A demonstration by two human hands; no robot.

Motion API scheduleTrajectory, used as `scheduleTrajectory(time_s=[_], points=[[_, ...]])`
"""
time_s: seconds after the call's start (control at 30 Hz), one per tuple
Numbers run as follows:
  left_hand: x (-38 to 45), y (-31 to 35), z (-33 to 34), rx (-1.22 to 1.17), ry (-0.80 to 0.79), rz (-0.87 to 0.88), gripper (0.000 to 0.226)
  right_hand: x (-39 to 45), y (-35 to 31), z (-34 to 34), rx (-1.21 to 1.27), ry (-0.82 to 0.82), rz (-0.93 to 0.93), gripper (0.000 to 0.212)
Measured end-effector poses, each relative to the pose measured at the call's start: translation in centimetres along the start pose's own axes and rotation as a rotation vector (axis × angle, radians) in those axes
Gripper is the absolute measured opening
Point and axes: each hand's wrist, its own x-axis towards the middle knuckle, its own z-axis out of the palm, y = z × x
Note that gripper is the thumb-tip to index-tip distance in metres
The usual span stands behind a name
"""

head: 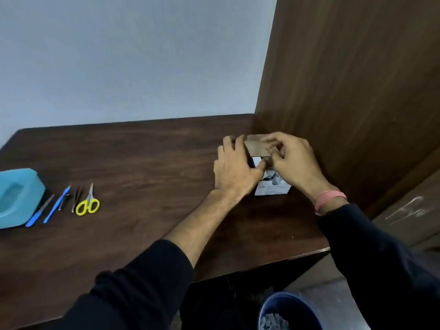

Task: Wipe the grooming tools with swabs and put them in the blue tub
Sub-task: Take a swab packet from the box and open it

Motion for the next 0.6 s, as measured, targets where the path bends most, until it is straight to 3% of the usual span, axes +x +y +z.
scheduleTrajectory(time_s=[0.07, 0.13, 0.33, 0.5, 0.6], points=[[0.5, 0.3, 1.5, -0.039, -0.026, -0.139, 0.095, 0.2, 1.4, 0.2, -0.130, -0.013, 0.056, 0.028], [0.5, 0.4, 2.9, -0.028, -0.122, -0.219, 0.094, -0.2, 2.7, 0.7, -0.251, -0.128, 0.149, 0.024], [0.0, -1.6, 4.2, -0.204, -0.144, -0.316, 0.063, 0.8, 4.4, 1.1, -0.300, -0.344, 0.237, 0.022], [-1.1, -1.3, 3.9, -0.283, -0.108, -0.310, 0.035, 2.0, 4.5, 0.9, -0.368, -0.480, 0.227, 0.036], [-1.0, -1.4, 4.0, -0.256, -0.114, -0.326, 0.029, 2.2, 4.4, 1.1, -0.391, -0.545, 0.226, 0.048]])
